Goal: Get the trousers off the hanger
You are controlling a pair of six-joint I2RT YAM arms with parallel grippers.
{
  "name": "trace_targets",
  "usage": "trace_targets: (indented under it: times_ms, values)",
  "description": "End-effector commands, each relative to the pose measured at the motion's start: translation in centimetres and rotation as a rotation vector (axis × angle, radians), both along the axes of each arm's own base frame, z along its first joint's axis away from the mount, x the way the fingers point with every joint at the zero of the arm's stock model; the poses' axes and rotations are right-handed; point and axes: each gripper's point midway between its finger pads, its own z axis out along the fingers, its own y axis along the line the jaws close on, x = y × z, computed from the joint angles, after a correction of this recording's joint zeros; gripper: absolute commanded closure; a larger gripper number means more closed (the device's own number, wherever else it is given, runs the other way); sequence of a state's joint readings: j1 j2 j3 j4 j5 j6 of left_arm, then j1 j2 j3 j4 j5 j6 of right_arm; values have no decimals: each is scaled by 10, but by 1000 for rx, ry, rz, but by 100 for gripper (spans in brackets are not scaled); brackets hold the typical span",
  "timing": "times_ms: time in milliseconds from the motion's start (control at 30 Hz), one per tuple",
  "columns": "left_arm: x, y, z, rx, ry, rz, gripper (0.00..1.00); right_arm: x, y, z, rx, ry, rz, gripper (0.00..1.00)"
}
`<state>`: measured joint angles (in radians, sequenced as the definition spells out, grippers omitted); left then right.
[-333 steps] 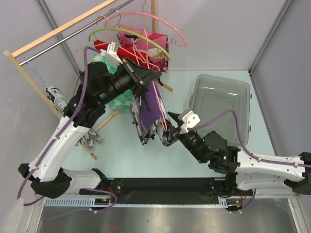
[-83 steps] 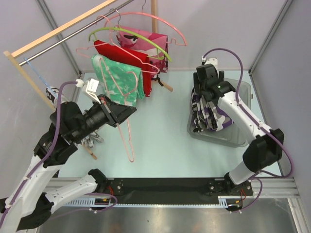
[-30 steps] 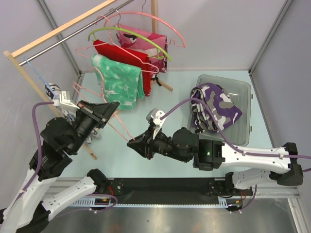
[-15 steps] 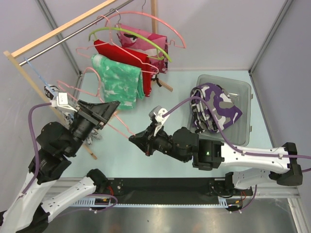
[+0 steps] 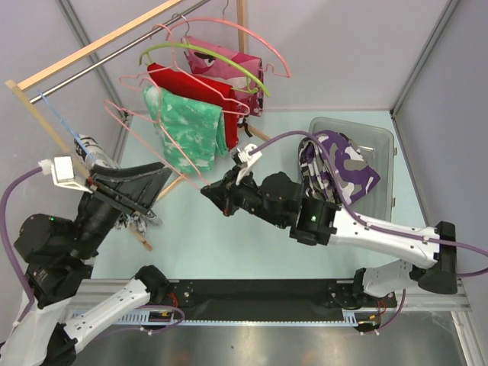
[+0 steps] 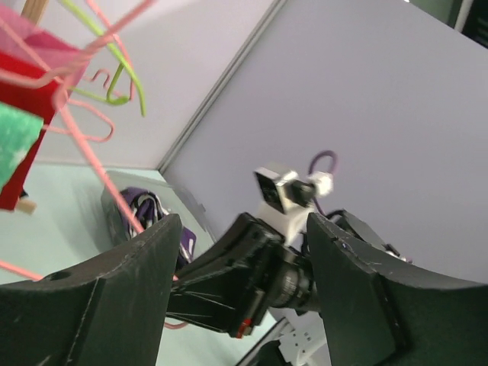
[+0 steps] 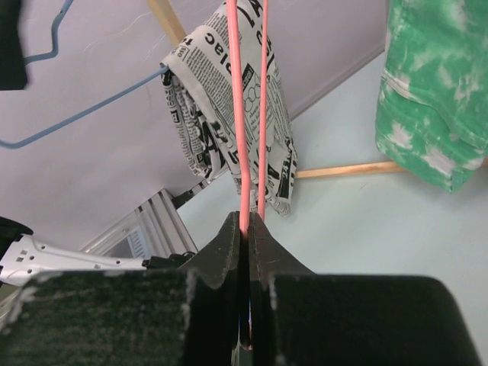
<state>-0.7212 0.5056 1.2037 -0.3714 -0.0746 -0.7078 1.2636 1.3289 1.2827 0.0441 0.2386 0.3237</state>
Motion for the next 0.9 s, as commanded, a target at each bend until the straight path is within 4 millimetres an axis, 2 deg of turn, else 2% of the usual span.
trace_targets:
  times_ms: [0, 167, 333, 433, 567, 867]
  values:
    - [-28, 9, 40, 63, -241, -22, 28, 10, 17, 38, 121, -24, 42, 100]
    - [-40, 30, 53, 90, -343, 50, 28, 31, 33, 43, 151, -35, 34, 100]
    - [-34, 80, 52, 39, -300, 276, 29, 50, 56, 53, 199, -41, 41, 100]
    - [-32, 101, 46, 28, -277, 365, 29, 59, 65, 59, 229, -45, 38, 100]
    - [-32, 111, 39, 63, -272, 414, 29, 70, 77, 58, 250, -46, 34, 100]
    - [-31, 118, 34, 127, -275, 459, 28, 88, 101, 53, 253, -33, 40, 100]
